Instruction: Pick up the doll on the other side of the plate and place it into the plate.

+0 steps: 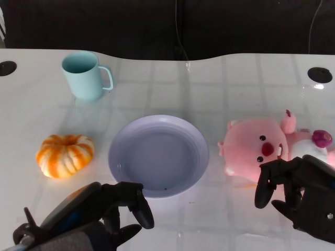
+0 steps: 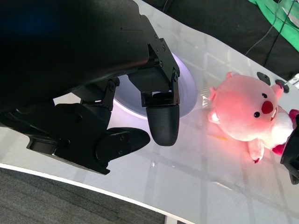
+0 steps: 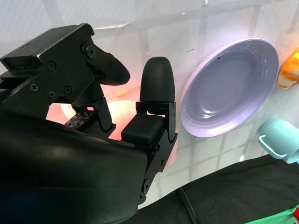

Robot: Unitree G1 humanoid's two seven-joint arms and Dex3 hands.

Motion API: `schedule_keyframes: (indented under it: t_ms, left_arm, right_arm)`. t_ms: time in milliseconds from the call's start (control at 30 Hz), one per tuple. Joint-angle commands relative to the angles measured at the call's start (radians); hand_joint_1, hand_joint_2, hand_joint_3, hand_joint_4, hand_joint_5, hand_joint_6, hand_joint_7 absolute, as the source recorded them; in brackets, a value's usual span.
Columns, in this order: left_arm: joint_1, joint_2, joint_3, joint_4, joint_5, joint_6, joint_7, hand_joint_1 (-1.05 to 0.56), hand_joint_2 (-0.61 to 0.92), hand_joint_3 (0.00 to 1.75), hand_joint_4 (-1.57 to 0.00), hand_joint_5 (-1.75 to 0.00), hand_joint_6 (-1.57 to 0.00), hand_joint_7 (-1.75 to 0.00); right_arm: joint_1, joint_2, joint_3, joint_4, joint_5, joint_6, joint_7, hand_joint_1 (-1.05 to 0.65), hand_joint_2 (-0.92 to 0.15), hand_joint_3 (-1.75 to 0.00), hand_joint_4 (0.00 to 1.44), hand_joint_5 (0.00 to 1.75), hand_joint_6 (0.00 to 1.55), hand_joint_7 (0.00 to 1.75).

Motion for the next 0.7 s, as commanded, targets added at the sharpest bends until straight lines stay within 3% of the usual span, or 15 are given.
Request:
schedule_keyframes:
  t_ms: [33, 700]
  left_arm:
    - [-0.005, 0.009, 0.006, -0.002, -0.002, 0.003, -0.001, -0.14, 0.75, 0.69, -0.65, -1.68, -0.70, -1.14]
    - [-0.007, 0.010, 0.007, -0.001, -0.002, 0.000, -0.001, -0.13, 0.74, 0.70, -0.65, -1.66, -0.69, -1.14]
  right_arm:
    - [-0.006, -0.014, -0.009, 0.006, 0.020, -0.001, 0.008, 0.01, -0.54, -1.04, 0.77, 1.60, 0.79, 1.21]
    - [-0.010, -0.009, -0.010, 0.022, 0.032, -0.014, -0.001, 0.02, -0.53, -1.05, 0.75, 1.59, 0.78, 1.24]
